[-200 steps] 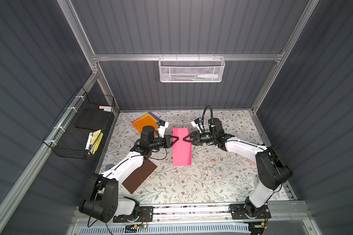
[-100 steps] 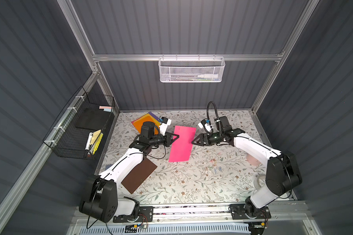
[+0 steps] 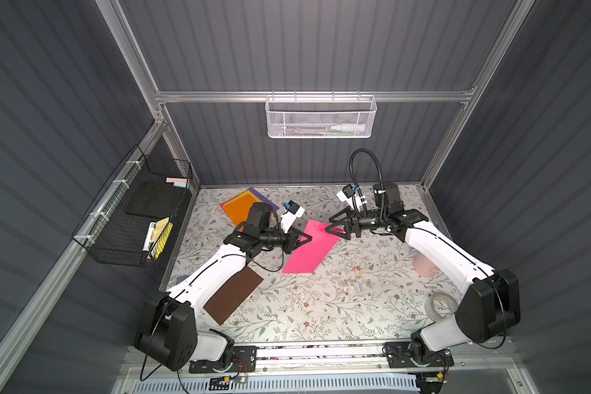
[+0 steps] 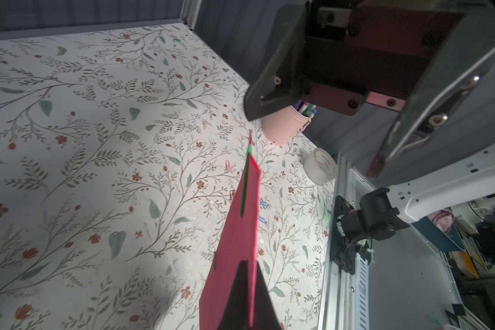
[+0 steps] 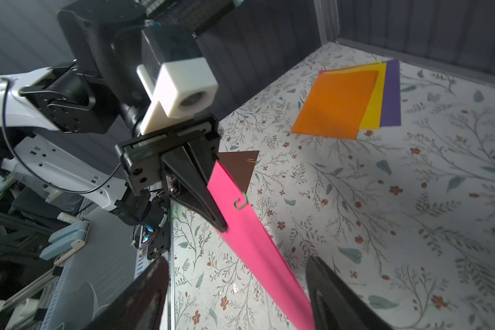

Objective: Unclip the paperclips from the documents
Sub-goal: Remove the paper clip from the document.

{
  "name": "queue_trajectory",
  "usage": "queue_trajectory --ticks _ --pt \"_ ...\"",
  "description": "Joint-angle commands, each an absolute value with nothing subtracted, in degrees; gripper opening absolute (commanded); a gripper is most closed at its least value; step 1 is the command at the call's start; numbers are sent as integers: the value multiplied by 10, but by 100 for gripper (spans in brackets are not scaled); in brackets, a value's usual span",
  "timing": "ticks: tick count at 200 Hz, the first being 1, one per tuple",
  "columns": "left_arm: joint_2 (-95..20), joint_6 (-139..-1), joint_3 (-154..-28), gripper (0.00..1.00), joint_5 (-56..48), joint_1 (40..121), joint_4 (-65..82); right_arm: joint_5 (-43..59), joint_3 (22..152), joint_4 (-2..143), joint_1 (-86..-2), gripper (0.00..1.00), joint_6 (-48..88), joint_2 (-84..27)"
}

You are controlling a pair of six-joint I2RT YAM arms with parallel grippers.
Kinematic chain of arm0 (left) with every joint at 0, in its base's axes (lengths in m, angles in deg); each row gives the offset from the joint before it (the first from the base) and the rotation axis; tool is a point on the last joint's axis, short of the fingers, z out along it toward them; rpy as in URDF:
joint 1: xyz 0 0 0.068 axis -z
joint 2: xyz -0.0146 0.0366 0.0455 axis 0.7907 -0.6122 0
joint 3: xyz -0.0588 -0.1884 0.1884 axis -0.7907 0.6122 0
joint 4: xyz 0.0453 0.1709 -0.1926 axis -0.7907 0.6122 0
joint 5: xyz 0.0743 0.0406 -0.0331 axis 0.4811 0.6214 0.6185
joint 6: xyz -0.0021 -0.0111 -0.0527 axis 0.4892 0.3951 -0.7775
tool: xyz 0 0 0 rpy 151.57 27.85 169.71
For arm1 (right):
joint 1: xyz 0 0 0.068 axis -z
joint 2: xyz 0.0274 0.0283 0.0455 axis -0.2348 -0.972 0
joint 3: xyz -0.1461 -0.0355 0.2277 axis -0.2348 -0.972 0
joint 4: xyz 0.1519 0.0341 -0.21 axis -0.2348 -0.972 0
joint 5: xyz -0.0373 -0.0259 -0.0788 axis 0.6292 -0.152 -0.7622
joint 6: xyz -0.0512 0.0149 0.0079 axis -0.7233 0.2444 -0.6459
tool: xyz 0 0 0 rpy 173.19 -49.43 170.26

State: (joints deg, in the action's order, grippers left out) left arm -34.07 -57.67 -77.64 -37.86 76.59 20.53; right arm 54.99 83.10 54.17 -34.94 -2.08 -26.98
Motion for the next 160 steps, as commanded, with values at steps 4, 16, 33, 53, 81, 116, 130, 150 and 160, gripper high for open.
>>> queue_trajectory --ticks 4,16,33,53,81,116,130,150,160 --pt "-355 -533 -796 0 -412 769 243 648 845 608 -348 74 -44 -277" --pt "-354 -527 -799 0 -418 768 247 670 866 573 -349 70 -63 -292" --pt "-352 -523 -802 0 -433 769 251 692 890 531 -349 63 -81 -315" --pt "-350 -517 -802 0 -447 769 257 705 897 528 -351 60 -78 -331" --pt "-351 -512 -803 0 -459 771 263 674 894 541 -356 60 -70 -340" --pt "-352 -509 -811 0 -463 771 267 684 895 541 -360 54 -64 -353" --pt "-353 -507 -814 0 -465 771 267 687 896 529 -362 48 -71 -356" --pt "-355 -506 -813 0 -466 772 269 692 893 521 -363 39 -75 -357" --pt "-355 -505 -811 0 -468 771 268 693 891 519 -363 35 -77 -357"
